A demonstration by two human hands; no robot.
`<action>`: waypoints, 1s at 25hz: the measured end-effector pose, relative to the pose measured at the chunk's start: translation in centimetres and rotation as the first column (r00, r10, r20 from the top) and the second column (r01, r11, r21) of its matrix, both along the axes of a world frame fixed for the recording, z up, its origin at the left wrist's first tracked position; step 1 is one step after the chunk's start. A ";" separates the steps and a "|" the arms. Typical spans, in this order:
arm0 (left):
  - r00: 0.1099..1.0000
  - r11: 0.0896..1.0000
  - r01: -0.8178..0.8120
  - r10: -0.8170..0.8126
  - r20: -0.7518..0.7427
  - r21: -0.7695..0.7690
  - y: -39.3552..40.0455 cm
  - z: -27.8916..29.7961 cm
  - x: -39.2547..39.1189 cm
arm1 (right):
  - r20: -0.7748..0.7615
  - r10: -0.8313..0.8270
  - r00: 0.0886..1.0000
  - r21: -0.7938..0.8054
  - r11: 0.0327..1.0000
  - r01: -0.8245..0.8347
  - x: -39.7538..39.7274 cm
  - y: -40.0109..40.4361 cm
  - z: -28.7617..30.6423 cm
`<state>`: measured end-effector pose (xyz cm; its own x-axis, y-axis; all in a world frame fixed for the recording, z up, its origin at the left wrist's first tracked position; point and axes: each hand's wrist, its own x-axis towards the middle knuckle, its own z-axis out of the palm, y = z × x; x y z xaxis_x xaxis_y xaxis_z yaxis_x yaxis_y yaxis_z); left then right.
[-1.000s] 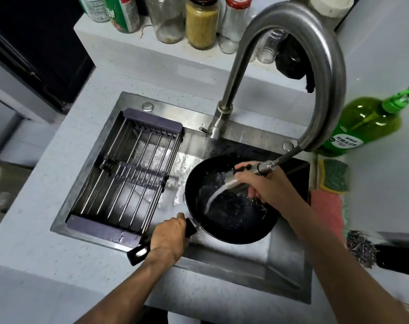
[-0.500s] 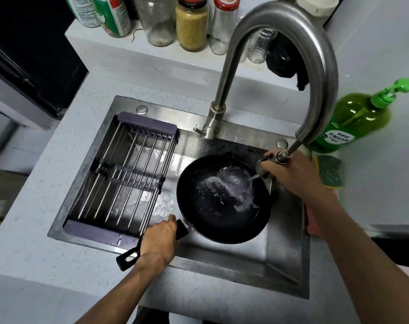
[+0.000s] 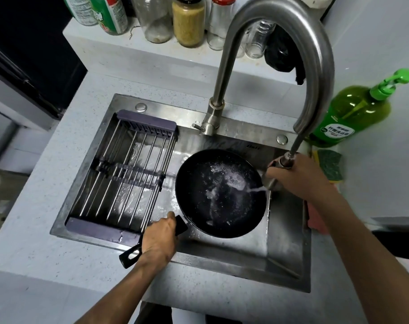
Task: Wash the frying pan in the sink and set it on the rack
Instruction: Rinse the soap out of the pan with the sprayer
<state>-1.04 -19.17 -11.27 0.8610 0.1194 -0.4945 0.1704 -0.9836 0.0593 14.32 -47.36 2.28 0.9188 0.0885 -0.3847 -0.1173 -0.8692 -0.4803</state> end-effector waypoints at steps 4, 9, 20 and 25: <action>0.998 1.000 -0.003 0.003 -0.065 0.014 -0.6 -2.3 0.5 | -0.026 -0.006 1.000 0.227 0.974 0.012 -1.8 1.4 -1.7; 0.996 0.998 0.043 -0.040 -0.081 0.035 1.1 -3.9 1.3 | -0.067 -0.354 0.933 0.618 0.720 0.317 -6.6 0.5 -7.8; 0.987 0.998 0.054 -0.058 -0.147 -0.033 1.5 -6.8 1.9 | -0.114 -0.038 0.993 -0.277 0.961 0.005 -5.5 10.0 -34.1; 0.977 0.996 0.086 -0.079 -0.196 0.028 1.1 -6.7 1.5 | 0.013 0.221 0.975 -0.139 0.966 -0.217 -5.0 13.2 -35.2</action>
<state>0.49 -18.12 -17.97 0.7561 0.0726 -0.6505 0.0930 -0.9957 -0.0031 9.31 -34.16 -32.89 0.8933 0.2378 -0.3813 0.0954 -0.9295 -0.3563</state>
